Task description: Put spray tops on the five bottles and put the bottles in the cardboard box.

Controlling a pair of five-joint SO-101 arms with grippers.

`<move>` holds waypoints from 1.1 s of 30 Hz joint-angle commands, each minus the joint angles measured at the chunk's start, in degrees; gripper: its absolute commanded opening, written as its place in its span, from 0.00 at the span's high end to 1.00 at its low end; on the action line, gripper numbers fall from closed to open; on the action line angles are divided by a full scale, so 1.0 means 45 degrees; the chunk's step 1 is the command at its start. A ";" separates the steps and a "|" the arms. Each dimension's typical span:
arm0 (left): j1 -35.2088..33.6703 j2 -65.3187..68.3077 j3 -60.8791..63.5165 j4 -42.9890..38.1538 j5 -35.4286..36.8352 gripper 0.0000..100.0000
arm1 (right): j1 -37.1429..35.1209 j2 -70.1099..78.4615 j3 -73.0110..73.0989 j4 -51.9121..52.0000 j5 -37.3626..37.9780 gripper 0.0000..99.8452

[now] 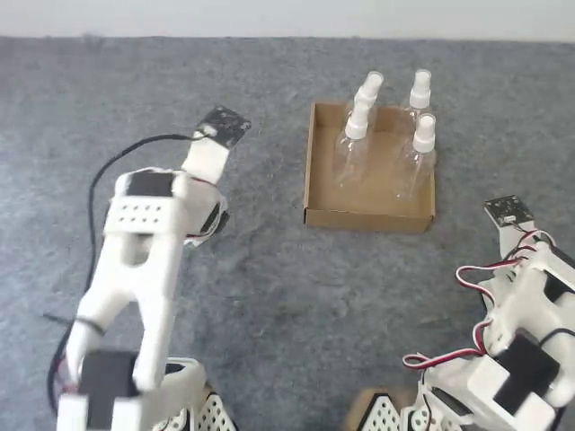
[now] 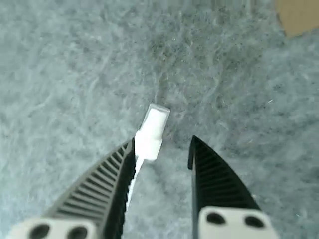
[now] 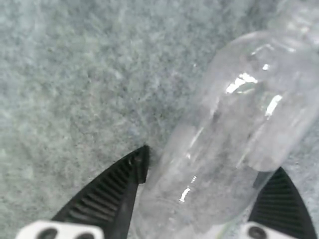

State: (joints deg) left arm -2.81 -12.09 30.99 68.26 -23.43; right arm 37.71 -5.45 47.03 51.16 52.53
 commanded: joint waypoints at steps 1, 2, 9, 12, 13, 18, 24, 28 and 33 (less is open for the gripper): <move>0.0098 0.2129 -0.1573 -0.0488 0.0039 0.84 | 0.0029 -0.0205 0.0215 -0.0029 0.0254 0.67; -0.0020 0.2716 -0.1905 -0.0606 -0.0039 0.84 | 0.0029 -0.0205 0.0215 -0.0029 0.0254 0.67; -0.0762 0.5626 -0.3409 -0.0723 -0.0313 0.85 | 0.0029 -0.0205 0.0215 -0.0029 0.0254 0.67; -0.1055 0.5939 -0.3526 -0.0723 -0.0313 0.85 | -0.0010 -0.0205 0.0215 -0.0029 0.0254 0.67; -0.1055 0.5978 -0.3487 -0.0723 -0.0313 0.86 | -0.0029 -0.0205 0.0215 -0.0029 0.0254 0.67; -0.0957 0.5939 -0.3233 -0.0645 -0.0195 0.97 | -0.0029 -0.0205 0.0215 -0.0029 0.0254 0.67; -0.0899 0.4669 -0.3057 0.0274 0.1407 0.99 | 0.0029 -0.0225 0.0215 -0.0029 0.0254 0.67; -0.0176 0.2462 -0.2217 0.0449 0.2794 0.99 | -0.0010 -0.0420 0.0039 -0.0029 0.0156 0.67; 0.1133 -0.0195 -0.0537 -0.0078 0.4181 0.99 | -0.0010 -0.2100 -0.0020 0.0635 -0.0078 0.67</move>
State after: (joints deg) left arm -0.35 -4.09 26.24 69.76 -8.22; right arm 37.71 -8.70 48.18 51.52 52.53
